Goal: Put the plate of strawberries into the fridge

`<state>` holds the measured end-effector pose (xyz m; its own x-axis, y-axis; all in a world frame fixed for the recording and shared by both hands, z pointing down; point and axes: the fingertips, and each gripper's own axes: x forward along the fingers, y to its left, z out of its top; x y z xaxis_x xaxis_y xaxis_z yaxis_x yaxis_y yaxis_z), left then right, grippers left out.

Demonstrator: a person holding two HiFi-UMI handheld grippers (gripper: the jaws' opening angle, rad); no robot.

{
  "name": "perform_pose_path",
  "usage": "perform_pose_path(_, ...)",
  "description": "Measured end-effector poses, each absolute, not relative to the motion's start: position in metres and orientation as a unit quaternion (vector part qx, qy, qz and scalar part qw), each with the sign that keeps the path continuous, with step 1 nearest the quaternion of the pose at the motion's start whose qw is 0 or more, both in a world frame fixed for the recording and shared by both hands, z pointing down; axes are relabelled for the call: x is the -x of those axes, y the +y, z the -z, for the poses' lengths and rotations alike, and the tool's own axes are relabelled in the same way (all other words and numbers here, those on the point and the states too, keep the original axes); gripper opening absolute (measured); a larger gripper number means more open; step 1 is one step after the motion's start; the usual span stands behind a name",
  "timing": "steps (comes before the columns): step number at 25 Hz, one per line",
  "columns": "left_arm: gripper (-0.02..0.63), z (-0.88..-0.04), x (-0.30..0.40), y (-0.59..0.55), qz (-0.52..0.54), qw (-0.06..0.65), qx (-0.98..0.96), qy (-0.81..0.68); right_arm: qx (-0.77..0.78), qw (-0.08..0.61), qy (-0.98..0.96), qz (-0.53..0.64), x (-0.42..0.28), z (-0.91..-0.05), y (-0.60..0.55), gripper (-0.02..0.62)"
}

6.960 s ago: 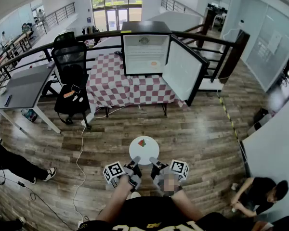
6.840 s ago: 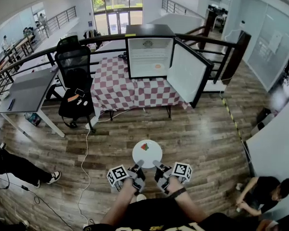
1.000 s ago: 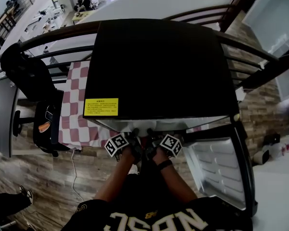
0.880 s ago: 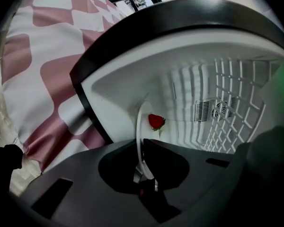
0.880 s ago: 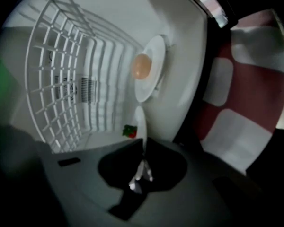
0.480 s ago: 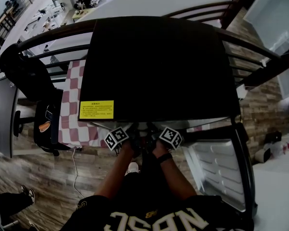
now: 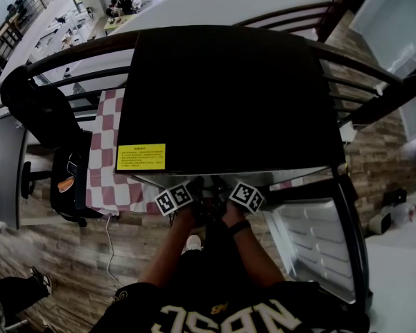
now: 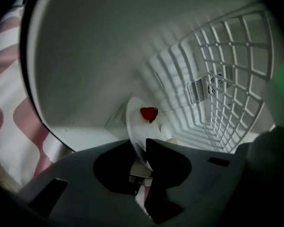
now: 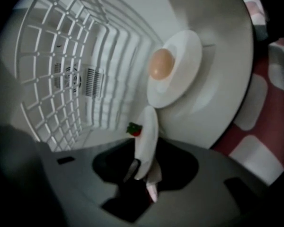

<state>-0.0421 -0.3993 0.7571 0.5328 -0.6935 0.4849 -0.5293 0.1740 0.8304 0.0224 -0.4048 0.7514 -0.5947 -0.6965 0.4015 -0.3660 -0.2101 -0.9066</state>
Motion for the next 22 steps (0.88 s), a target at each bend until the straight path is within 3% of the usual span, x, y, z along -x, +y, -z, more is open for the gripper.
perform_pose_path(5, 0.115, -0.75, 0.042, -0.4, -0.026, 0.509, -0.704, -0.495, 0.431, 0.093, 0.658, 0.611, -0.016, -0.744, -0.404, 0.2)
perform_pose_path(10, 0.127, -0.743, 0.044, -0.401, -0.076, 0.459, -0.728, -0.504, 0.437, -0.011, 0.716, 0.543, -0.01, -0.745, -0.396, 0.249)
perform_pose_path(22, 0.16, -0.745, 0.044, -0.388, -0.099, 0.507, -0.71, -0.48, 0.461, -0.038, 0.722, 0.515, -0.024, -0.745, -0.391, 0.255)
